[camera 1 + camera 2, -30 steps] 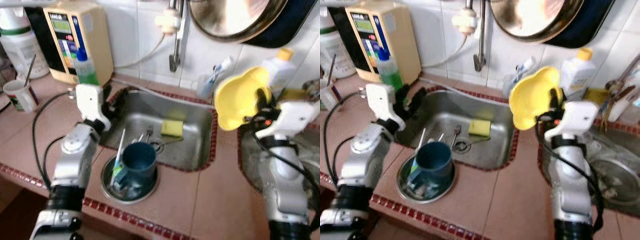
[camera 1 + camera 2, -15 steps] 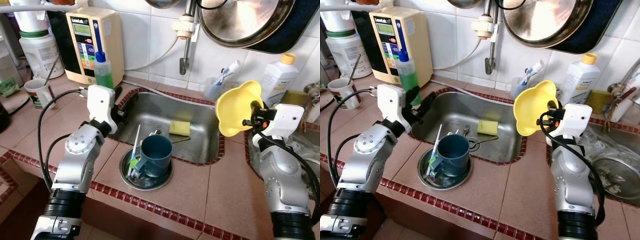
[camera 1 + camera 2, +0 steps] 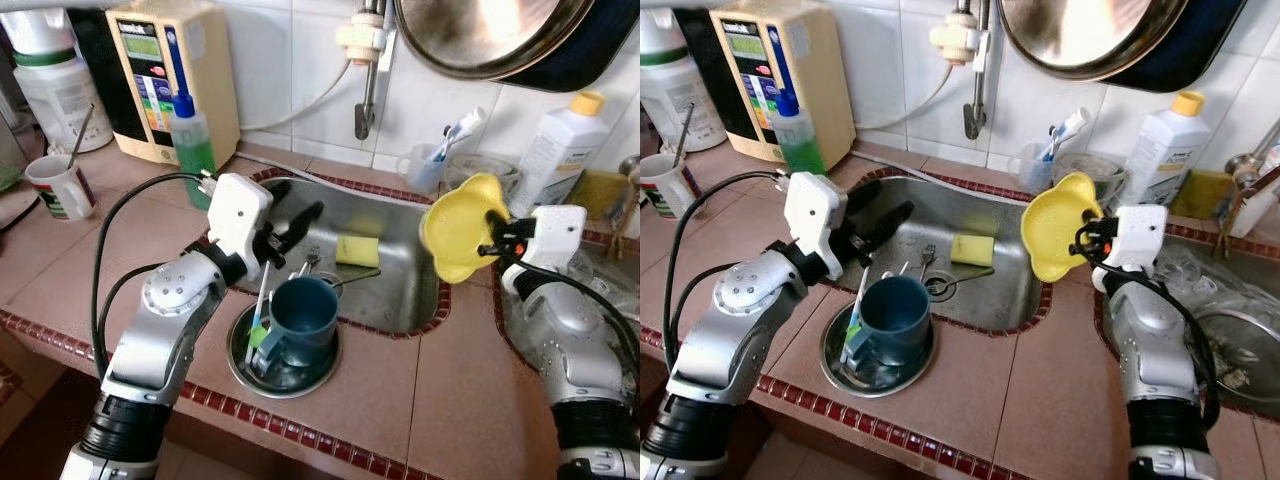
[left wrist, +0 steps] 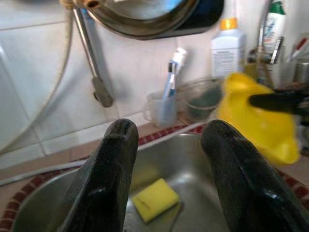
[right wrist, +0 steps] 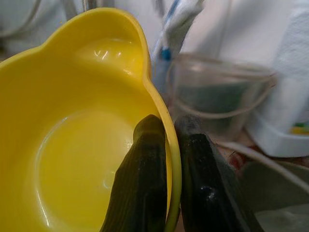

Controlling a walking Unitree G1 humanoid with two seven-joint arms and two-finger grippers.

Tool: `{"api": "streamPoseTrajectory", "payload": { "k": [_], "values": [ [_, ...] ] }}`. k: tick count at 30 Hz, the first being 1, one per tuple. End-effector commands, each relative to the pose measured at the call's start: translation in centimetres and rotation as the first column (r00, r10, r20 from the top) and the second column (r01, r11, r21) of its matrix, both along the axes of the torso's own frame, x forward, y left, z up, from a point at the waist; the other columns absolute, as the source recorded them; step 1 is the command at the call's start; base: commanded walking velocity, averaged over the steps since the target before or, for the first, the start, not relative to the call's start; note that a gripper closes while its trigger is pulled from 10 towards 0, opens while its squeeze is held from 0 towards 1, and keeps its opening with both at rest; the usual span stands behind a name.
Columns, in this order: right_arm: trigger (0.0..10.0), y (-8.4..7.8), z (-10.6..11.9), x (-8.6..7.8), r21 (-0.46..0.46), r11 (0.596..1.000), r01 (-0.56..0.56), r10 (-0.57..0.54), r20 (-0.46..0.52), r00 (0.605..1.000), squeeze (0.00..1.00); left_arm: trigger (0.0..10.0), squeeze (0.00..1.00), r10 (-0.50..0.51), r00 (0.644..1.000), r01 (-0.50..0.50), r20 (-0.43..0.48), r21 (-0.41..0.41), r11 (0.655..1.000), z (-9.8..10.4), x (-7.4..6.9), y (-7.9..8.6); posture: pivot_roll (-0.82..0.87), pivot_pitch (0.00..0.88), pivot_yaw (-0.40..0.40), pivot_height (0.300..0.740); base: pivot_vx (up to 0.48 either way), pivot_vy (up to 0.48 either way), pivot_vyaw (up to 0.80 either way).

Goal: Kitchen organization

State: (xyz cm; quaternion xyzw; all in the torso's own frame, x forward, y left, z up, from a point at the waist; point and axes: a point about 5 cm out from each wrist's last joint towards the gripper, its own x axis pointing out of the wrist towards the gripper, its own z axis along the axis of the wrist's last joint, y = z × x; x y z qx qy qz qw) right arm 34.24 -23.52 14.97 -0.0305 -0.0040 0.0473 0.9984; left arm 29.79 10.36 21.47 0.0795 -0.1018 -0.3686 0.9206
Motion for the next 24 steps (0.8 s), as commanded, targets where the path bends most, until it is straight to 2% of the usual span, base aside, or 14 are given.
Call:
{"api": "streamPoseTrajectory", "payload": {
  "k": [1,3,8,16,21,24],
  "values": [
    [10.0,0.0,0.4,0.3,-0.014,1.000,-0.025,0.025,-0.002,1.000,0.00,10.0,0.00,-0.023,1.000,0.023,-0.010,0.009,1.000,0.1,-0.4,-0.2,-0.05,0.085,-0.014,0.740,0.000,0.000,0.00],
    [10.0,0.2,0.0,0.8,-0.014,0.997,-0.080,0.080,-0.034,0.996,0.00,10.0,0.00,-0.084,0.994,0.083,-0.067,-0.020,0.996,0.3,-1.2,-0.9,-0.05,0.105,-0.020,0.740,0.000,0.000,0.00],
    [10.0,0.7,-0.4,1.7,-0.044,0.983,-0.179,0.174,-0.101,0.980,0.00,10.0,0.00,-0.154,0.982,0.148,-0.113,-0.066,0.987,1.3,-2.8,-2.1,-0.04,0.127,-0.033,0.740,0.000,0.000,0.00],
    [10.0,1.1,-0.1,2.6,-0.060,0.973,-0.223,0.214,-0.128,0.968,0.00,10.0,0.00,-0.195,0.972,0.182,-0.133,-0.102,0.978,2.1,-3.9,-2.8,-0.03,0.134,-0.038,0.740,0.000,0.000,0.00],
    [10.0,1.9,0.5,3.5,-0.067,0.967,-0.246,0.236,-0.126,0.964,0.00,10.0,0.00,-0.207,0.969,0.193,-0.137,-0.112,0.975,2.8,-4.4,-3.1,-0.02,0.135,-0.041,0.740,0.000,0.000,0.00],
    [10.0,2.6,0.9,4.0,-0.041,0.960,-0.276,0.269,-0.119,0.956,0.00,10.0,0.00,-0.212,0.965,0.194,-0.155,-0.121,0.973,2.8,-4.7,-3.3,-0.02,0.135,-0.040,0.740,0.000,0.000,0.00]
  ]
}}
